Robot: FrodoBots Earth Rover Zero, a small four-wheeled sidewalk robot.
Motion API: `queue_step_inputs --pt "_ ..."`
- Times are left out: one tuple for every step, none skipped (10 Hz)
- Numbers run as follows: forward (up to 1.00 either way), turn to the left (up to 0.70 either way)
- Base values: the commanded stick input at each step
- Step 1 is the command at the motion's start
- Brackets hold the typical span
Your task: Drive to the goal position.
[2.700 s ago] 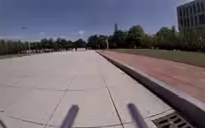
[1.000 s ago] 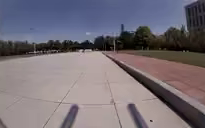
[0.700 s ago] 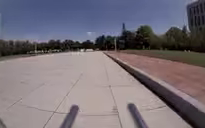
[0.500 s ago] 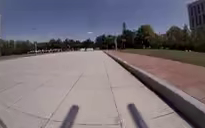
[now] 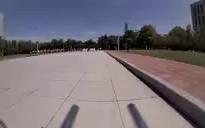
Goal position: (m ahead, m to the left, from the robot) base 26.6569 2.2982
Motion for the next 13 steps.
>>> queue_step_inputs --pt "0.7 0.0" --pt "0.7 0.0" --pt "0.7 0.0" --pt "0.7 0.0" --pt "0.7 0.0" --pt "0.7 0.0" --pt "0.7 0.0" --pt "0.7 0.0" --pt "0.7 0.0" --pt "0.7 0.0" --pt "0.7 0.0" --pt "0.7 0.0" --pt "0.7 0.0"
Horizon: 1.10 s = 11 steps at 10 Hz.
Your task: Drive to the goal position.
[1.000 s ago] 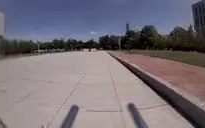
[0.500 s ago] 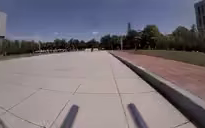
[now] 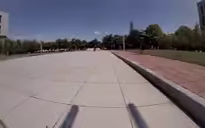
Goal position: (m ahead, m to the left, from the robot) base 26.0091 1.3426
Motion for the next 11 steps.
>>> queue_step_inputs --pt "0.7 0.0" --pt "0.7 0.0" --pt "0.7 0.0" --pt "0.7 0.0" --pt "0.7 -0.35" --pt "0.7 -0.35" --pt "0.7 -0.35" --pt "0.7 -0.22" --pt "0.7 0.0" --pt "0.7 0.0" --pt "0.7 0.0"
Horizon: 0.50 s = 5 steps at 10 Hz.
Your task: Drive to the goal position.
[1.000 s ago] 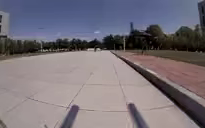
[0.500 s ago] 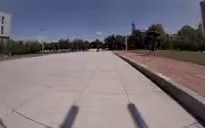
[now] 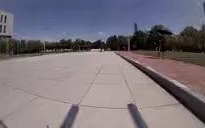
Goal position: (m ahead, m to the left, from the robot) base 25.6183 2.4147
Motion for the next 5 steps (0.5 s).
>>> queue_step_inputs --pt "0.7 0.0" --pt "0.7 0.0" --pt "0.7 0.0" --pt "0.7 0.0" --pt "0.7 0.0"
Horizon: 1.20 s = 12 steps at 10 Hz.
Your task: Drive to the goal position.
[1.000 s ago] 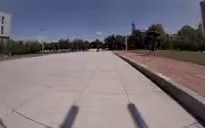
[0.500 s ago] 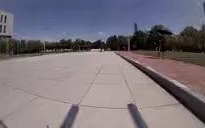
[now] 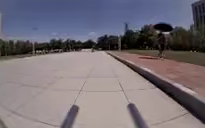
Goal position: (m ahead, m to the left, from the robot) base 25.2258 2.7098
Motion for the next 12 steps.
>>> queue_step_inputs --pt "0.7 0.0" --pt "0.7 0.0" --pt "0.7 0.0" --pt "0.7 0.0" --pt "0.7 -0.16" --pt "0.7 -0.35" --pt "0.7 -0.35" --pt "0.7 -0.35" --pt "0.7 -0.35" --pt "0.7 -0.35" --pt "0.7 -0.35" --pt "0.7 -0.35"
